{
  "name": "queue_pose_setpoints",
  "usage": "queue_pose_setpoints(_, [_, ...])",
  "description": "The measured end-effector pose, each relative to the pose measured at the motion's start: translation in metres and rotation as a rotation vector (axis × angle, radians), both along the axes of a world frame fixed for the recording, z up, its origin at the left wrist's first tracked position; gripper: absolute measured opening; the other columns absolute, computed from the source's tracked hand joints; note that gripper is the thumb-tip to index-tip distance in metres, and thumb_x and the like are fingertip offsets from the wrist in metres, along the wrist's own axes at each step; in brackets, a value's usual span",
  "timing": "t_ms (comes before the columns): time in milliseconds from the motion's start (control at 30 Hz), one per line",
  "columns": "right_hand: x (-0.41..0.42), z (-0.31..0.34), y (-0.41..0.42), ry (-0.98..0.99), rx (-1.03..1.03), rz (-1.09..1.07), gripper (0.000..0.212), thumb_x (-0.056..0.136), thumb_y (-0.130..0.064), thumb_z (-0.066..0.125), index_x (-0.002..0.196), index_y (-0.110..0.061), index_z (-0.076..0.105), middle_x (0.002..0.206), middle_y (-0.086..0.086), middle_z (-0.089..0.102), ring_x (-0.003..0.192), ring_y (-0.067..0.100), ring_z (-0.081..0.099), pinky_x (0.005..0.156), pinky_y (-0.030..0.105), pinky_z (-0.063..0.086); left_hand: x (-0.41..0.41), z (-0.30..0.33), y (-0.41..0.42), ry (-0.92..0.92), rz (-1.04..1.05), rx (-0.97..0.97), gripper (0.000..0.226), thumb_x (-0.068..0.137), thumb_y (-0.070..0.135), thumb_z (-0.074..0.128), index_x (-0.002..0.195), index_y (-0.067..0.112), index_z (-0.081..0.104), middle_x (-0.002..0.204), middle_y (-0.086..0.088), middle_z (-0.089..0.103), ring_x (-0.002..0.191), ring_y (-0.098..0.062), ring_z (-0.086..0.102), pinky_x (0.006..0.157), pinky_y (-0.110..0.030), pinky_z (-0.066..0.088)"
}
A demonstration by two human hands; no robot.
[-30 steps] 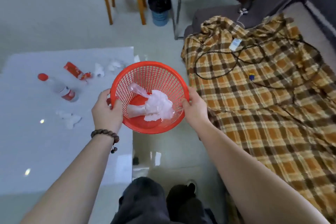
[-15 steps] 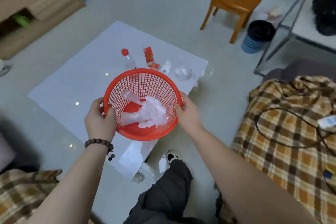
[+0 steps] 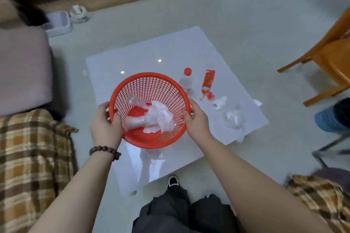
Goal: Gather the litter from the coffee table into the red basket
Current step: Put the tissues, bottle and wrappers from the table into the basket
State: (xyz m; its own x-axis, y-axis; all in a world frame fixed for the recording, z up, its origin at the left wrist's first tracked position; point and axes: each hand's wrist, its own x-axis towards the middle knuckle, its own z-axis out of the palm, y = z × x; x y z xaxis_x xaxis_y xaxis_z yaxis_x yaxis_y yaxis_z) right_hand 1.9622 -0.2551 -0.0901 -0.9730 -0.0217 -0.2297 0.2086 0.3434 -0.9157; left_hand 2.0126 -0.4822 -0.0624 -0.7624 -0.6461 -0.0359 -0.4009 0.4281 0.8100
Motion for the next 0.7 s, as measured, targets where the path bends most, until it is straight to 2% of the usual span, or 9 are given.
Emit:
queue_pose_setpoints(100, [-0.015,-0.004,-0.023,-0.023,-0.001,0.130,0.039,0.094,-0.015,0.044,0.129,-0.031,0.049,0.111,-0.016,0.060,0.103,0.008,0.060,0.093,0.032,0.053,0.016,0.003,-0.010,-0.008,0.140,-0.035,0.030,0.084,0.013,0.054,0.113,0.018,0.059,0.090,0.004,0.061,0.073,-0.011,0.057,0.058,-0.009,0.034])
queue_pose_setpoints(200, [-0.026,-0.011,-0.049,-0.046,-0.018,0.283,0.038,0.094,-0.013,0.045,0.127,-0.031,0.050,0.108,-0.016,0.061,0.101,0.007,0.061,0.092,0.032,0.053,0.037,0.004,-0.018,-0.010,0.266,-0.050,0.030,0.082,0.009,0.055,0.111,0.016,0.060,0.085,0.006,0.060,0.065,0.007,0.054,0.056,0.000,0.030])
queue_pose_setpoints(267, [-0.031,-0.017,-0.066,-0.064,-0.034,0.387,0.037,0.093,-0.013,0.045,0.125,-0.031,0.052,0.103,-0.021,0.062,0.096,0.004,0.062,0.088,0.031,0.054,0.052,0.005,-0.022,-0.014,0.370,-0.072,0.031,0.081,0.007,0.056,0.111,0.014,0.061,0.080,0.009,0.058,0.063,0.019,0.050,0.055,0.003,0.029])
queue_pose_setpoints(333, [-0.031,-0.023,-0.082,-0.089,-0.058,0.493,0.036,0.093,-0.015,0.046,0.124,-0.033,0.051,0.097,-0.027,0.059,0.090,-0.001,0.061,0.083,0.025,0.055,0.069,0.006,-0.022,-0.022,0.489,-0.088,0.031,0.081,0.008,0.056,0.111,0.015,0.061,0.076,0.014,0.056,0.066,0.022,0.049,0.057,0.004,0.030])
queue_pose_setpoints(400, [-0.030,-0.028,-0.096,-0.117,-0.066,0.605,0.036,0.093,-0.017,0.049,0.125,-0.033,0.050,0.098,-0.022,0.061,0.087,-0.003,0.061,0.077,0.018,0.053,0.087,0.006,-0.020,-0.043,0.594,-0.101,0.032,0.081,0.009,0.055,0.111,0.015,0.061,0.075,0.018,0.054,0.067,0.024,0.048,0.057,0.005,0.029])
queue_pose_setpoints(500, [-0.028,-0.044,-0.113,-0.230,-0.088,0.720,0.041,0.093,-0.024,0.054,0.133,-0.027,0.046,0.105,-0.004,0.064,0.088,0.009,0.066,0.079,0.027,0.056,0.115,0.001,-0.017,-0.107,0.744,-0.120,0.033,0.082,0.012,0.054,0.113,0.018,0.060,0.076,0.015,0.055,0.067,0.009,0.051,0.063,-0.003,0.033])
queue_pose_setpoints(567, [-0.028,-0.062,-0.117,-0.273,-0.035,0.723,0.043,0.093,-0.028,0.055,0.135,-0.024,0.046,0.110,0.001,0.062,0.096,0.018,0.064,0.086,0.030,0.053,0.135,-0.006,-0.016,-0.162,0.842,-0.128,0.033,0.082,0.014,0.054,0.115,0.019,0.059,0.082,0.009,0.058,0.073,-0.006,0.051,0.071,-0.021,0.036])
queue_pose_setpoints(633, [-0.029,-0.087,-0.115,-0.211,0.178,0.746,0.051,0.089,-0.036,0.059,0.136,-0.023,0.044,0.125,0.007,0.054,0.110,0.022,0.057,0.093,0.029,0.044,0.158,-0.015,-0.015,-0.201,0.913,-0.144,0.034,0.082,0.016,0.053,0.116,0.020,0.058,0.087,0.006,0.059,0.077,-0.014,0.052,0.073,-0.029,0.038])
queue_pose_setpoints(700, [-0.027,-0.114,-0.113,-0.162,0.385,0.830,0.069,0.083,-0.048,0.063,0.141,-0.022,0.036,0.139,0.010,0.042,0.124,0.027,0.046,0.100,0.033,0.038,0.179,-0.023,-0.014,-0.220,0.969,-0.154,0.036,0.082,0.020,0.052,0.117,0.025,0.056,0.089,0.007,0.059,0.079,-0.015,0.055,0.074,-0.032,0.042])
